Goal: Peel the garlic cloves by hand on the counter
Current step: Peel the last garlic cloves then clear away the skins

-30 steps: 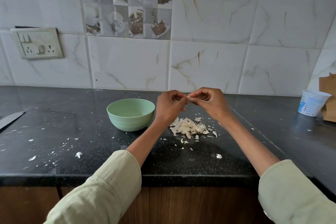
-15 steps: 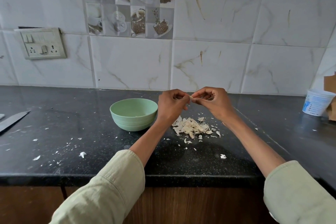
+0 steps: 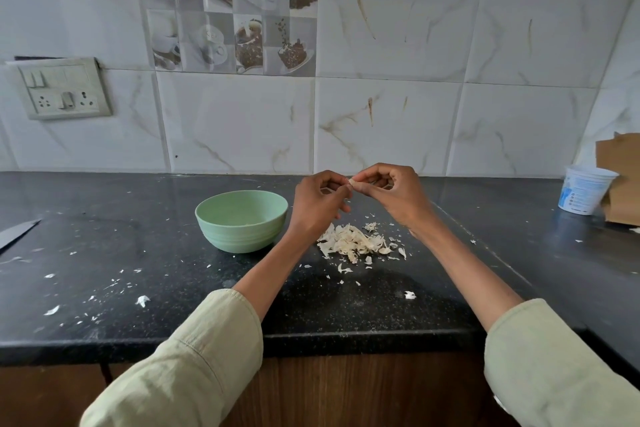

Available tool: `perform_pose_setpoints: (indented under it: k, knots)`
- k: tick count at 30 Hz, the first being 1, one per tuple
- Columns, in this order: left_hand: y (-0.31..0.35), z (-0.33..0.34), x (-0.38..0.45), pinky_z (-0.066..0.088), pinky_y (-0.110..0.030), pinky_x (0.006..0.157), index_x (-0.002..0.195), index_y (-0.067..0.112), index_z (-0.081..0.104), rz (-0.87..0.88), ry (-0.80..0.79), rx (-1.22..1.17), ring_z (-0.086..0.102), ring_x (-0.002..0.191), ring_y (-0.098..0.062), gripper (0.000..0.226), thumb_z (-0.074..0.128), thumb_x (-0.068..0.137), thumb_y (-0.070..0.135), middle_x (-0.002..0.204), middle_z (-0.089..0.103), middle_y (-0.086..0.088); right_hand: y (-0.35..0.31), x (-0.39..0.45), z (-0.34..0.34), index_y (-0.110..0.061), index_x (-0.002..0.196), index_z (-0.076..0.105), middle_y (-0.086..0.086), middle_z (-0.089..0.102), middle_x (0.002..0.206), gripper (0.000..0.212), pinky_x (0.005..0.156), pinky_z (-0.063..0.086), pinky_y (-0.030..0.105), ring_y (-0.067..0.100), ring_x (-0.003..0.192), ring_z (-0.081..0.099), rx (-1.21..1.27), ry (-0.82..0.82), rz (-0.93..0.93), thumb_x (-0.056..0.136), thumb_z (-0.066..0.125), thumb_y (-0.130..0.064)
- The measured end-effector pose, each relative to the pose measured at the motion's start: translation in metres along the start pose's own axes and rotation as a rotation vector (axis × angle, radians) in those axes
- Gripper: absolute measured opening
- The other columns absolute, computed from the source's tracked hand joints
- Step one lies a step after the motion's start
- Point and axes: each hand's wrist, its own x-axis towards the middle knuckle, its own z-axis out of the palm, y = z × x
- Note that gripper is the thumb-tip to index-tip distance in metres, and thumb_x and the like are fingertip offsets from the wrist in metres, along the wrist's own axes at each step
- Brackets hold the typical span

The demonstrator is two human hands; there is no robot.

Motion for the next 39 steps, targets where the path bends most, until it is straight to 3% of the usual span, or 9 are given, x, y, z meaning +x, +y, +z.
perform_pose_setpoints:
  k: [10,18,26,39]
  knots:
    - [-0.004,-0.001,0.004,0.055,-0.027,0.056,0.105,0.008,0.075,-0.031,-0.002,-0.104,0.075,0.068,-0.022,0.012,0.078,0.096,0.016,0.09,0.078,-0.014,0.002,0.0,0.0,-0.021,0.097,0.083,-0.011,0.079,0.088,0.007,0.071,0.05,0.016,0.005,0.079,0.07,-0.081,0.002,-0.013,0.09,0.084,-0.023]
    - [-0.004,0.0,0.004,0.056,-0.026,0.058,0.102,0.004,0.076,-0.063,-0.006,-0.165,0.075,0.069,-0.023,0.018,0.082,0.093,0.019,0.09,0.079,-0.014,-0.001,-0.001,0.0,-0.021,0.097,0.081,-0.007,0.079,0.087,0.009,0.073,0.057,0.022,0.018,0.082,0.072,-0.057,-0.01,-0.005,0.09,0.084,-0.016]
    - [-0.009,-0.001,0.007,0.054,-0.024,0.06,0.102,-0.001,0.075,-0.098,0.025,-0.187,0.073,0.069,-0.017,0.018,0.08,0.094,0.015,0.09,0.08,-0.014,-0.003,-0.002,0.001,-0.016,0.093,0.081,-0.005,0.078,0.082,0.006,0.067,0.05,0.012,0.0,0.072,0.065,-0.085,-0.04,0.002,0.09,0.085,-0.018]
    - [-0.008,0.0,0.008,0.055,-0.023,0.062,0.1,0.003,0.075,-0.151,-0.001,-0.264,0.069,0.068,-0.013,0.012,0.07,0.101,0.014,0.084,0.078,-0.008,-0.008,-0.003,0.001,-0.013,0.098,0.076,-0.001,0.078,0.087,0.006,0.07,0.052,0.015,0.0,0.075,0.067,-0.082,-0.09,0.037,0.097,0.077,-0.019]
